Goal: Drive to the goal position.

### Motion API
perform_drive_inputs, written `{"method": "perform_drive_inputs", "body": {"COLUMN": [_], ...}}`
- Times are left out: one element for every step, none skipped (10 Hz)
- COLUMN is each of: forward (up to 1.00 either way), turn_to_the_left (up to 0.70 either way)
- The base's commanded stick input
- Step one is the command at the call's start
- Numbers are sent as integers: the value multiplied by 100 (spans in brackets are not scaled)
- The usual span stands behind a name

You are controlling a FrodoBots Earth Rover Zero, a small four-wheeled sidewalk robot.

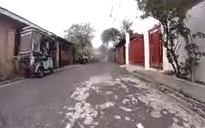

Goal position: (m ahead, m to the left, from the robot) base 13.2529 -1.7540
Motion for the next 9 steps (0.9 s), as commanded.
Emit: {"method": "perform_drive_inputs", "body": {"forward": [13,13,13,13,13,13,13,13,12], "turn_to_the_left": [0,0,0,0,0,0,0,0,0]}}
